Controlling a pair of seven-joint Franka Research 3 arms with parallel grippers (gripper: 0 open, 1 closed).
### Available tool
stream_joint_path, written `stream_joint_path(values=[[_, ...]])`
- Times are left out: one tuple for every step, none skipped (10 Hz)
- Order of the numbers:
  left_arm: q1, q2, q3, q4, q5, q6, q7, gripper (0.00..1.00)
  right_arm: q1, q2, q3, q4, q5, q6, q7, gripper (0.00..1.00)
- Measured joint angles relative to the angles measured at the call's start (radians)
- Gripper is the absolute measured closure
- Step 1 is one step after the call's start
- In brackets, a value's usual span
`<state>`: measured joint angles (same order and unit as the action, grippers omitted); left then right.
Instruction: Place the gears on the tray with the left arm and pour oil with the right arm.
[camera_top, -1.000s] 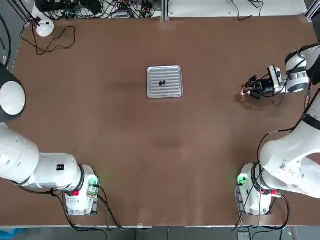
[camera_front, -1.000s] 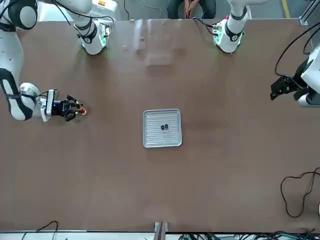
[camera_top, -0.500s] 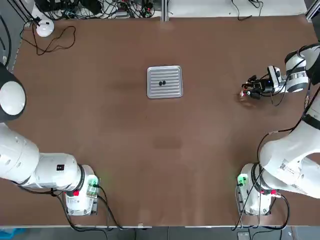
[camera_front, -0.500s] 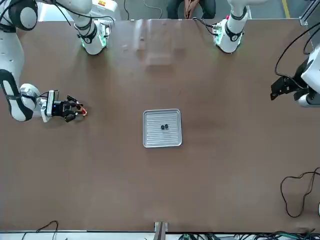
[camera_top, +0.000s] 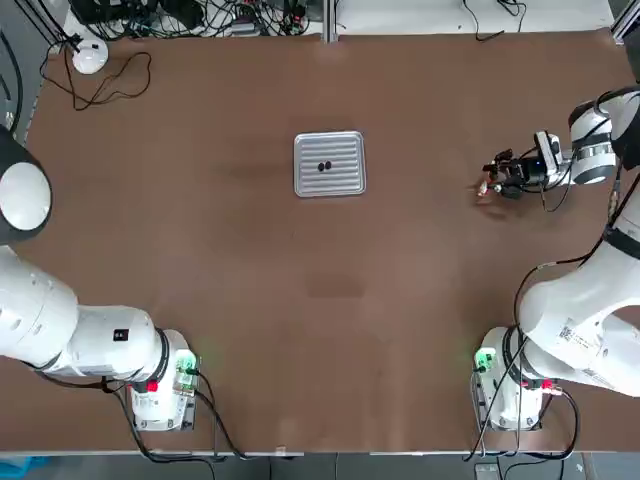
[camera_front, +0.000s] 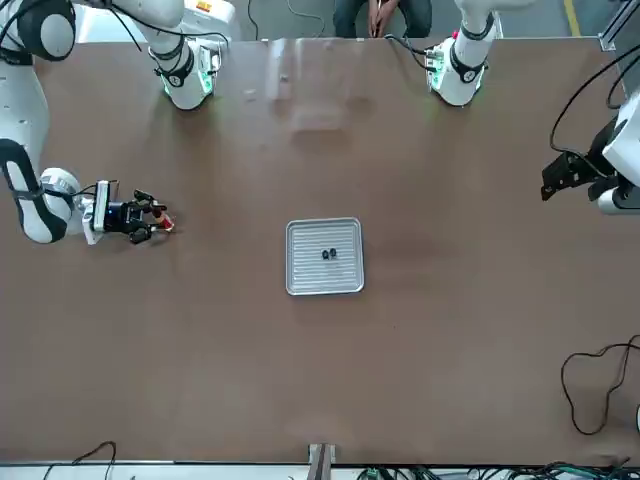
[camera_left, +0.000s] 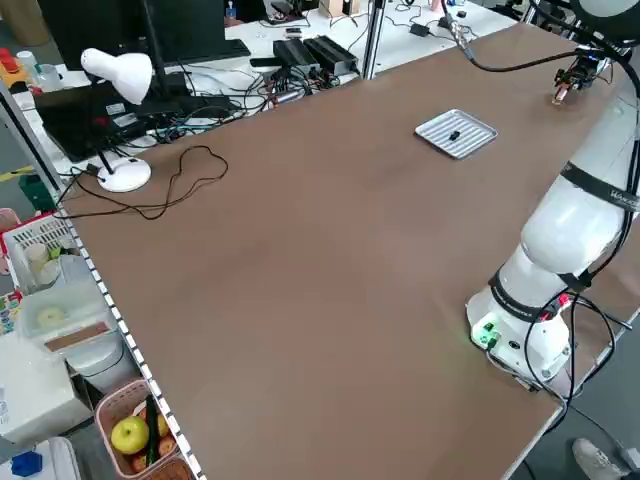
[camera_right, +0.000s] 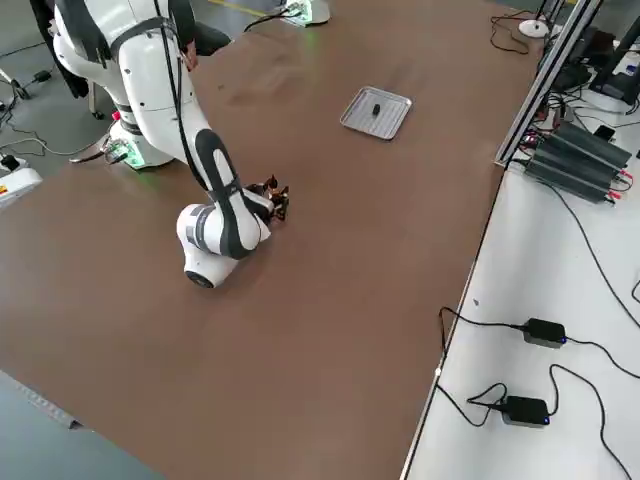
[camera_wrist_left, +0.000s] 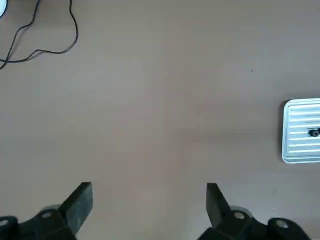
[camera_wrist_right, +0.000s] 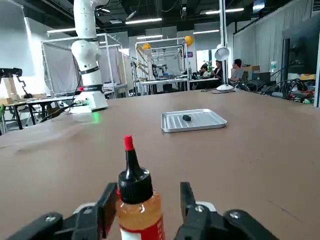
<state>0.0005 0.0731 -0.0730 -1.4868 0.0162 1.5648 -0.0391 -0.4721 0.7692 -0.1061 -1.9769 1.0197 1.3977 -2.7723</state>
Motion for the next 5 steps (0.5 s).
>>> stream_joint_path(values=[[0.000,0.000,0.000,0.000,0.000,0.000,0.000,0.00,0.000,0.000,0.001,0.000,0.000,-0.008,0.000,0.19],[0.000,0.000,0.000,0.000,0.000,0.000,0.000,0.00,0.000,0.000,0.004,0.001,0.000,-0.026,0.000,0.05],[0.000,0.000,0.000,0.000,0.000,0.000,0.000,0.00,0.000,0.000,0.008,0.003,0.000,-0.043,0.000,0.00],[0.000,0.000,0.000,0.000,0.000,0.000,0.000,0.00,0.000,0.000,0.009,0.004,0.000,-0.058,0.000,0.00],[0.000,0.000,0.000,0.000,0.000,0.000,0.000,0.00,0.000,0.000,0.010,0.005,0.000,-0.081,0.000,0.00]])
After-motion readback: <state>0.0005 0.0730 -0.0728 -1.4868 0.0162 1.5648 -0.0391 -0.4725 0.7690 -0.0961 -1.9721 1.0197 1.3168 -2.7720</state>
